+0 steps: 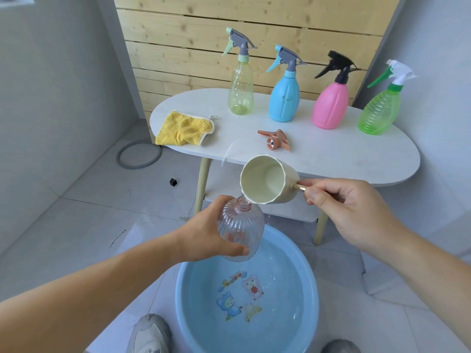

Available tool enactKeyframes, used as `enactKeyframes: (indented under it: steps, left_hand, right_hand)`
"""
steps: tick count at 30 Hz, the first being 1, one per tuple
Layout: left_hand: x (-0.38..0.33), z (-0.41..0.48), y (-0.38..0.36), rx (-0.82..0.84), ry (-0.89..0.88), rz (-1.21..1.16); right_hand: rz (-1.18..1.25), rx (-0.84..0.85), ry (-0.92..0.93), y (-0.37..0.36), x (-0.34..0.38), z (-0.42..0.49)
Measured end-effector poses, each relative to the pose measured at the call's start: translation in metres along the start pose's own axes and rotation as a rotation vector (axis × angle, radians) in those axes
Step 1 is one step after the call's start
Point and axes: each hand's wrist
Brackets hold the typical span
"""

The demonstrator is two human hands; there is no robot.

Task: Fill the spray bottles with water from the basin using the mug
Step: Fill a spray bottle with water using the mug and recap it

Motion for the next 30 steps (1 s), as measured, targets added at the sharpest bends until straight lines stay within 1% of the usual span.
enactKeyframes:
  steps: [22, 30]
  left_hand:
    - [0.0025, -0.0002, -0.0016, 0.004, 0.001, 0.017]
    - [0.0039, 0.0004, -0.0021, -0.001, 0.004, 0.024]
  right_hand:
    - [0.041, 0.004, 0.086, -0.0013, 0.0088, -0.0028]
    - [0.04, -0.018, 0.092, -0.0008, 0.0069, -0.0021]
Point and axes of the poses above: each hand's wrist, its own z-axis towards the middle knuckle, its own y-axis out of the back of the hand, x = y × z, and after that the axes turned 14 degrees about y, right-handed
